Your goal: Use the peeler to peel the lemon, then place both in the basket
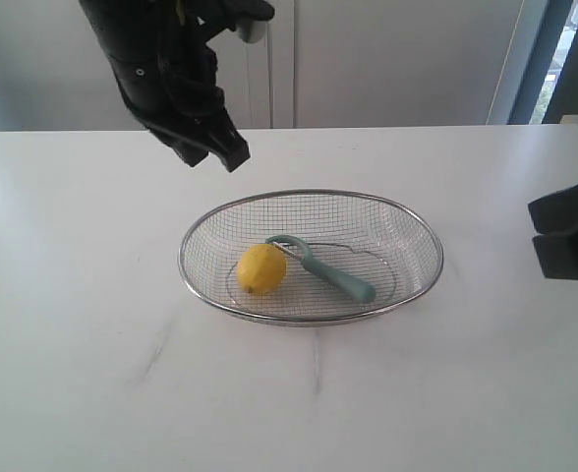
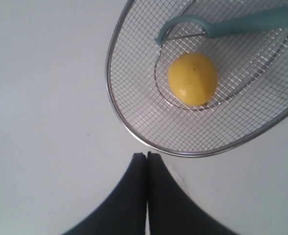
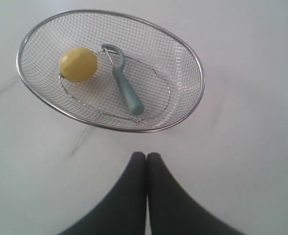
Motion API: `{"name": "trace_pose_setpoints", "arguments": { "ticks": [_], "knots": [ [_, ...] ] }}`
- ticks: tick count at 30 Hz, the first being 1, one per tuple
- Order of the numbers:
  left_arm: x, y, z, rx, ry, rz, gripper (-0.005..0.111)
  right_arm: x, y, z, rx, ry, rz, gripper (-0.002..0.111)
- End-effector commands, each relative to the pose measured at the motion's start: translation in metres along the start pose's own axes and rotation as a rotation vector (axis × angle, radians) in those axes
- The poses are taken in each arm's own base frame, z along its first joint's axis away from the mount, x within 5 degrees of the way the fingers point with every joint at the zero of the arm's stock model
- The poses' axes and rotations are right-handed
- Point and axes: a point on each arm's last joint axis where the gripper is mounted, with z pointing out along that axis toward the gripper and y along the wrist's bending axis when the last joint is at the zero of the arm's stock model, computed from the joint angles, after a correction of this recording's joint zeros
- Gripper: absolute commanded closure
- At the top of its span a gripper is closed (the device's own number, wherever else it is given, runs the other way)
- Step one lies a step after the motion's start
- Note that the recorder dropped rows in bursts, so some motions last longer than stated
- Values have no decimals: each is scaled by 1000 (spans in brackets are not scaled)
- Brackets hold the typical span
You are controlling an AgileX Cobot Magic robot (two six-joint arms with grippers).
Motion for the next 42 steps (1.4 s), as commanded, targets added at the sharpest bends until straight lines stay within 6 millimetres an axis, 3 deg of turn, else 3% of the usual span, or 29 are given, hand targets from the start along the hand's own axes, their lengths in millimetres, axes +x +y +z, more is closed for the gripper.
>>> {"name": "trace_pose_setpoints", "arguments": {
  "ticks": [1, 12, 16, 37, 42],
  "knots": [
    [22, 0, -20, -19, -25, -17, 107, 0, 0, -1, 5, -12, -14, 108],
    [95, -11, -55, -24, -79, -36, 107, 0, 0, -1, 5, -16, -13, 108],
    [113, -15, -67, 13, -13, -74, 107, 0, 0, -1, 5, -16, -13, 108],
    [113, -12, -72, -20, -60, -51, 107, 0, 0, -1, 5, -16, -13, 108],
    [118, -3, -88, -66, -151, -63, 107, 0, 0, -1, 5, -16, -13, 108]
  ]
}}
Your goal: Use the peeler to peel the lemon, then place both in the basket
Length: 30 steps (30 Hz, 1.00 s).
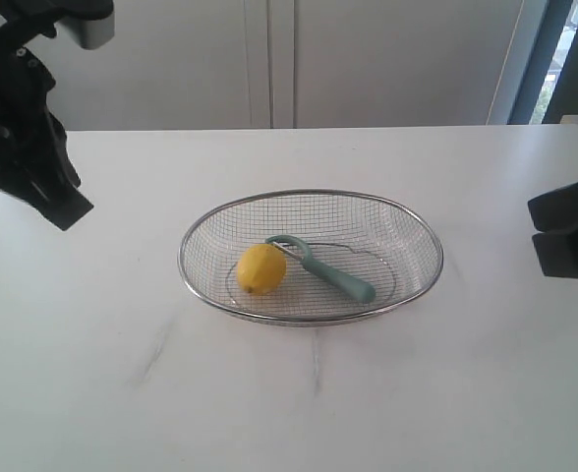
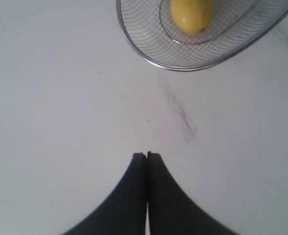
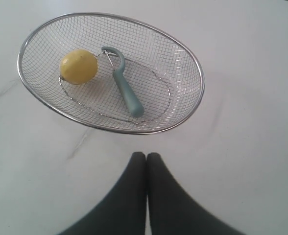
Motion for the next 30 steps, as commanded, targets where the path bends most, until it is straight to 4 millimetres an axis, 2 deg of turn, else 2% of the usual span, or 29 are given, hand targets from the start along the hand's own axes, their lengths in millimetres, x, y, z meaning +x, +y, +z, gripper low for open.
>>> {"name": "trace_pose_setpoints", "arguments": {
  "ticks": [1, 5, 7, 12, 17, 22, 27, 30],
  "knots": [
    [9, 9, -19, -6, -87, -62, 107, 0, 0, -1, 2, -10, -6, 108],
    [21, 24, -39, 21, -202, -213, 107, 0, 0, -1, 2, -10, -6, 108],
    [29, 32, -39, -2, -306, -290, 107, 0, 0, -1, 2, -10, -6, 108],
    [65, 46, -23, -115, -534, -479, 107, 0, 0, -1, 2, -10, -6, 108],
    [124, 34, 14, -205, -625, -652, 107, 0, 0, -1, 2, -10, -6, 108],
    [183, 12, 47, -339, -737, -769, 107, 0, 0, -1, 2, -10, -6, 108],
    [225, -7, 64, -459, -889, -869, 107, 0, 0, -1, 2, -10, -6, 108],
    [247, -21, 76, -503, -919, -886, 107, 0, 0, -1, 2, -10, -6, 108]
  ]
}}
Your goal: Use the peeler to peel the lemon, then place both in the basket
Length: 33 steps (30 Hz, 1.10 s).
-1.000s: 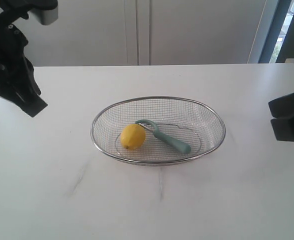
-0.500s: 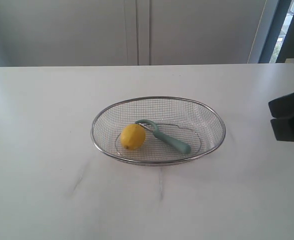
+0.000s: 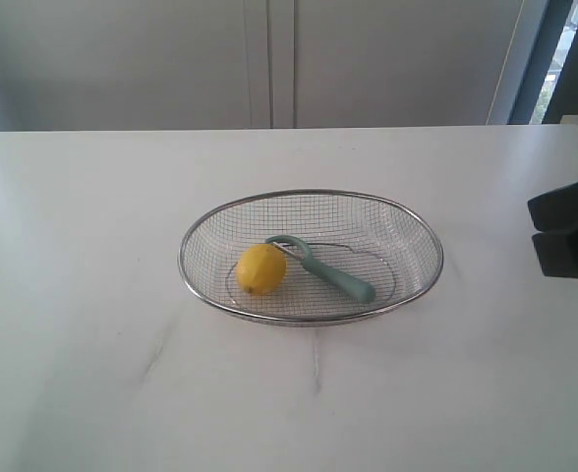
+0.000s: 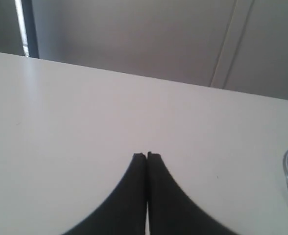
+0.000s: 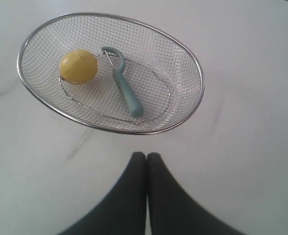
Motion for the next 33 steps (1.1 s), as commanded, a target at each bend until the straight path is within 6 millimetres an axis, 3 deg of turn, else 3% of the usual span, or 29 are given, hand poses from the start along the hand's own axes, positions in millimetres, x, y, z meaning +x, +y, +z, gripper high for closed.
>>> {"name": "trace_pose_setpoints", "arguments": {
  "ticks": [1, 7, 14, 16, 20, 33],
  "knots": [
    [23, 11, -17, -41, -133, -44, 107, 0, 0, -1, 2, -9, -6, 108],
    [28, 9, -31, -25, -134, -18, 107, 1, 0, -1, 1, -6, -6, 108],
    [27, 9, -34, -15, -158, -95, 107, 0, 0, -1, 2, -8, -6, 108],
    [32, 8, -36, -14, -118, -25, 107, 0, 0, -1, 2, -8, -6, 108],
    [63, 8, -40, 21, 198, 261, 107, 0, 0, -1, 2, -8, -6, 108],
    [60, 8, -40, 18, 170, 271, 107, 0, 0, -1, 2, -8, -6, 108]
  ]
}}
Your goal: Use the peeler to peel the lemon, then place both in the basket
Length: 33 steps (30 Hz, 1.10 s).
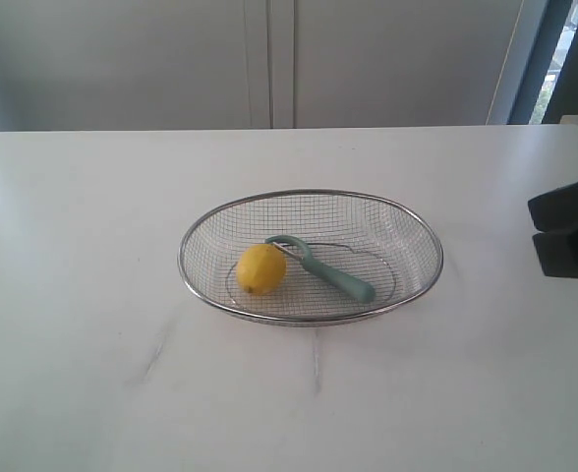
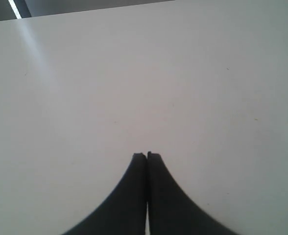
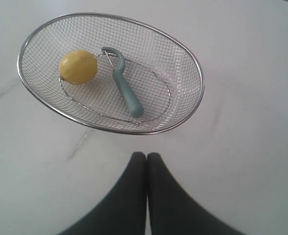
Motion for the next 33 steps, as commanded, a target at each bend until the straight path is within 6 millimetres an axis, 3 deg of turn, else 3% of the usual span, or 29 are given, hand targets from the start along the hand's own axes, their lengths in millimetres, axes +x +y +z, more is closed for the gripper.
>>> {"name": "trace_pose_setpoints", "arguments": {
  "ticks": [1, 17, 25, 28, 33],
  "knots": [
    [0, 0, 0, -2, -4, -1, 107, 0, 0, 0, 1, -7, -6, 108],
    [0, 0, 0, -2, -4, 1, 107, 1, 2, -5, -4, -26, -44, 108],
    [0, 0, 0, -2, -4, 1, 107, 7, 8, -45, 14, -173, -67, 108],
    [0, 0, 0, -2, -4, 1, 107, 14, 11, -68, 26, -255, -71, 108],
    [0, 0, 0, -2, -4, 1, 107, 33, 15, -113, 105, -452, 67, 108]
  ]
}}
